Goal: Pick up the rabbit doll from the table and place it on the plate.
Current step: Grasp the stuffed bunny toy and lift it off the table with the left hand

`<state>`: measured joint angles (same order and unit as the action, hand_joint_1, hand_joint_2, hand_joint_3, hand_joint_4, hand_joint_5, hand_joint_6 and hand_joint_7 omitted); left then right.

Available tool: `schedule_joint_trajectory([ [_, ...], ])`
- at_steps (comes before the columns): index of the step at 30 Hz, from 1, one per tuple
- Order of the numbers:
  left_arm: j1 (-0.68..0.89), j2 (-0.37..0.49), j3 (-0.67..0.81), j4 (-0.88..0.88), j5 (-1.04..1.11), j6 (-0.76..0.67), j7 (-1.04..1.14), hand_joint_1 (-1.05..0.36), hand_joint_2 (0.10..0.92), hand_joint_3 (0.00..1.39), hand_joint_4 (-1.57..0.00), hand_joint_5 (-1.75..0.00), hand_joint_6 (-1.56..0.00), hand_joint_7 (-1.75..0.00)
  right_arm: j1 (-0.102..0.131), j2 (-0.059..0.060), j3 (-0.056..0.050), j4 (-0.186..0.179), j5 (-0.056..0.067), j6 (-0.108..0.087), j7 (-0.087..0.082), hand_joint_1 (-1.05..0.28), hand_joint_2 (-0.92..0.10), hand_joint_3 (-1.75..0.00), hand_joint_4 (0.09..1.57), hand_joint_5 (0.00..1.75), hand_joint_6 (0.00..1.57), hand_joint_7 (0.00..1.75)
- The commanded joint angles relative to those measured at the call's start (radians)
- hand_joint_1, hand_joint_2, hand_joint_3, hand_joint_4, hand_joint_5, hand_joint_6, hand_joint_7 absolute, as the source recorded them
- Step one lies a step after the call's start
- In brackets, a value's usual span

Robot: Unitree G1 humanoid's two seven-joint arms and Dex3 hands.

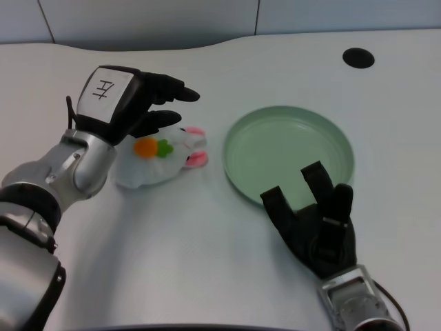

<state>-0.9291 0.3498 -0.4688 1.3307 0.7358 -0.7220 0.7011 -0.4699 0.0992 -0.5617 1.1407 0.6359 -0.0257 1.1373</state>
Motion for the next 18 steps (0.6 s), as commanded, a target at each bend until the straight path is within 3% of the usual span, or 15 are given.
schedule_joint_trajectory([
  [1, -0.026, -0.013, 0.003, -0.005, -0.010, -0.011, -0.009, -0.22, 0.829, 0.01, -1.21, -0.13, -1.16, -0.01, 0.026, 0.008, -0.012, 0.029, 0.010, 0.002, -0.001, -0.47, -0.91, -0.02, 0.90, 1.75, 0.72, 1.75],
  [5, -0.030, -0.020, -0.002, -0.004, -0.003, 0.005, -0.013, -0.22, 0.831, 0.00, -1.20, -0.14, -1.16, -0.01, 0.027, 0.009, -0.016, 0.029, 0.013, 0.004, -0.004, -0.47, -0.92, -0.02, 0.90, 1.75, 0.72, 1.75],
  [7, -0.034, -0.028, -0.010, -0.003, 0.004, 0.027, -0.018, -0.34, 0.807, 0.00, -1.10, -0.09, -1.08, 0.00, 0.029, 0.010, -0.021, 0.027, 0.017, 0.007, -0.007, -0.45, -0.91, -0.01, 0.90, 1.75, 0.73, 1.75],
  [8, -0.039, -0.028, -0.020, -0.001, 0.011, 0.068, -0.067, -0.36, 0.804, 0.00, -1.09, -0.08, -1.06, 0.00, 0.033, 0.011, -0.022, 0.024, 0.016, -0.003, -0.006, -0.45, -0.91, -0.01, 0.90, 1.75, 0.73, 1.75],
  [9, -0.041, -0.027, -0.027, 0.000, 0.015, 0.097, -0.104, -0.56, 0.799, 0.00, -0.75, -0.03, -0.74, 0.00, 0.035, 0.011, -0.023, 0.023, 0.015, -0.011, -0.004, -0.46, -0.92, -0.02, 0.90, 1.75, 0.71, 1.75],
  [10, -0.043, -0.026, -0.031, -0.001, 0.015, 0.118, -0.131, -0.63, 0.797, 0.00, -0.64, -0.02, -0.63, 0.00, 0.036, 0.012, -0.024, 0.023, 0.014, -0.016, -0.003, -0.46, -0.92, -0.02, 0.90, 1.75, 0.71, 1.75],
  [12, -0.044, -0.021, -0.038, -0.005, 0.014, 0.153, -0.184, -0.69, 0.796, 0.00, -0.55, -0.01, -0.54, 0.00, 0.037, 0.011, -0.023, 0.023, 0.012, -0.015, 0.000, -0.46, -0.92, -0.02, 0.90, 1.75, 0.70, 1.75],
  [13, -0.045, -0.018, -0.042, -0.006, 0.013, 0.171, -0.213, -0.80, 0.828, 0.02, -0.39, 0.00, -0.40, 0.00, 0.036, 0.010, -0.022, 0.023, 0.012, -0.011, 0.001, -0.47, -0.92, -0.03, 0.89, 1.75, 0.69, 1.75],
  [15, -0.049, -0.009, -0.060, -0.007, 0.025, 0.217, -0.265, -0.91, 0.888, 0.04, -0.22, 0.00, -0.25, 0.00, 0.036, 0.012, -0.019, 0.021, 0.010, -0.006, -0.002, -0.47, -0.92, -0.03, 0.89, 1.75, 0.69, 1.75],
  [17, -0.048, -0.004, -0.075, -0.010, 0.039, 0.245, -0.278, -0.96, 0.912, 0.05, -0.16, 0.00, -0.20, 0.00, 0.034, 0.012, -0.018, 0.023, 0.009, 0.000, -0.002, -0.47, -0.92, -0.03, 0.90, 1.75, 0.69, 1.75],
  [18, -0.047, -0.003, -0.083, -0.010, 0.046, 0.258, -0.279, -1.01, 0.917, 0.11, -0.11, 0.00, -0.15, 0.00, 0.034, 0.012, -0.019, 0.024, 0.010, 0.003, -0.003, -0.47, -0.91, -0.03, 0.90, 1.75, 0.70, 1.75],
])
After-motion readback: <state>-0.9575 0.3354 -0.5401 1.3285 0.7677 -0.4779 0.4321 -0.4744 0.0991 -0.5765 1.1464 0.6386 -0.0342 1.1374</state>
